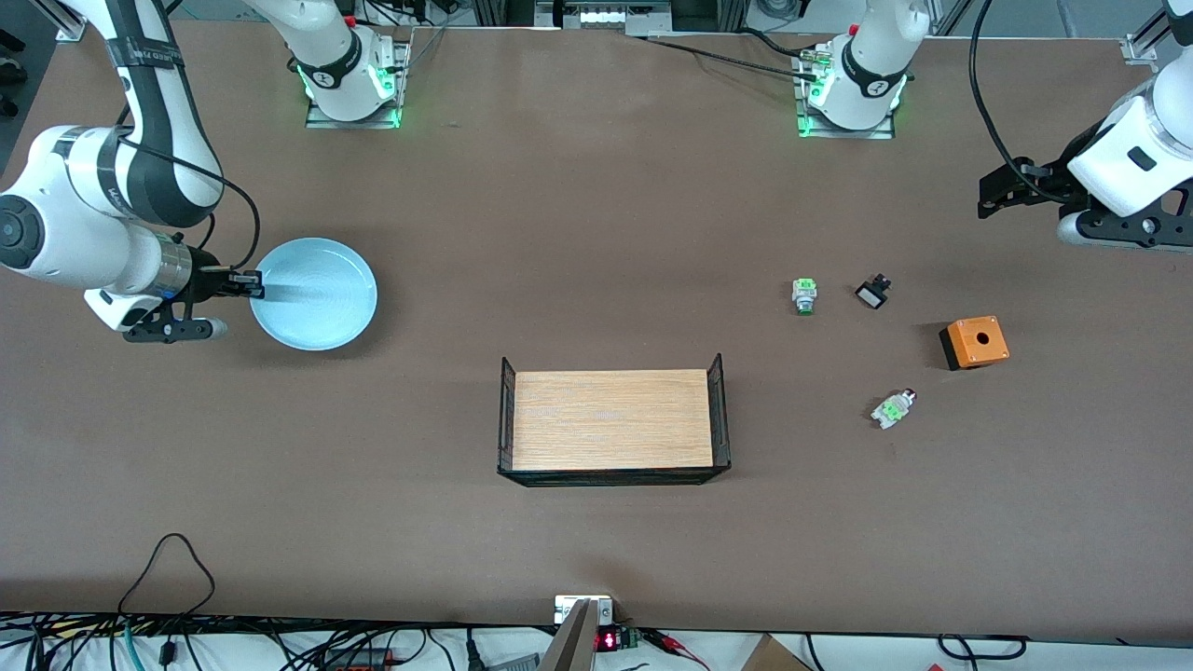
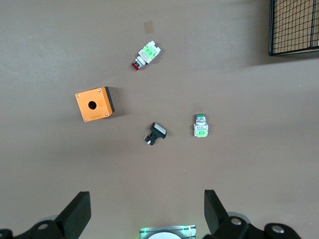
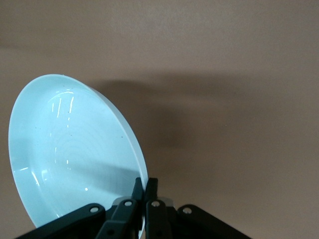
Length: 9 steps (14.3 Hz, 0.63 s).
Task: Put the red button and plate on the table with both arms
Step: 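Lower the plate onto the table and open the right gripper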
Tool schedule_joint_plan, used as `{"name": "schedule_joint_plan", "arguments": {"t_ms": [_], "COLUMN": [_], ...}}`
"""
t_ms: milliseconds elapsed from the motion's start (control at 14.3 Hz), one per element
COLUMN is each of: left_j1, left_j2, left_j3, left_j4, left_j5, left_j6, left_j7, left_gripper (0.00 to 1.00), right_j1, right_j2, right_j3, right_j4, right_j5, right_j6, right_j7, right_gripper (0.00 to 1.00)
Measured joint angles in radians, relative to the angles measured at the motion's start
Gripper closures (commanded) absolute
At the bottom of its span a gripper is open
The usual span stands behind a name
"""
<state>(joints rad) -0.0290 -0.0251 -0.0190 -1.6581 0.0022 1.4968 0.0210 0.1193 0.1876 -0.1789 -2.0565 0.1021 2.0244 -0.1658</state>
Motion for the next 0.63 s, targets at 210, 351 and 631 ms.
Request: {"name": "schedule_joint_plan", "arguments": {"t_ms": [210,351,631], "left_j1": [0.0,0.0,0.0], "left_j2": [0.001,0.001,0.002], "left_j3": [0.0,0.0,0.0], "left_j4": [0.0,0.0,0.001], "left_j5": [0.0,0.0,0.0], "left_j6": [-0.001,-0.001,-0.001], "left_j7": [0.0,0.0,0.0], "left_gripper": [0.0,0.0,0.0], "right_j1": [-0.016,-0.029,-0.031], "right_j2": [-0.001,-0.001,-0.001], "right_j3": [0.0,0.0,0.001], "right_j4": [-0.062,-0.115,-0.192], "right_j5": [0.0,0.0,0.0], "right_j6": [0.075,0.144,0.244], "right_j7": [-0.05,-0.074,-0.121], "right_gripper": [1.0,1.0,1.0]}}
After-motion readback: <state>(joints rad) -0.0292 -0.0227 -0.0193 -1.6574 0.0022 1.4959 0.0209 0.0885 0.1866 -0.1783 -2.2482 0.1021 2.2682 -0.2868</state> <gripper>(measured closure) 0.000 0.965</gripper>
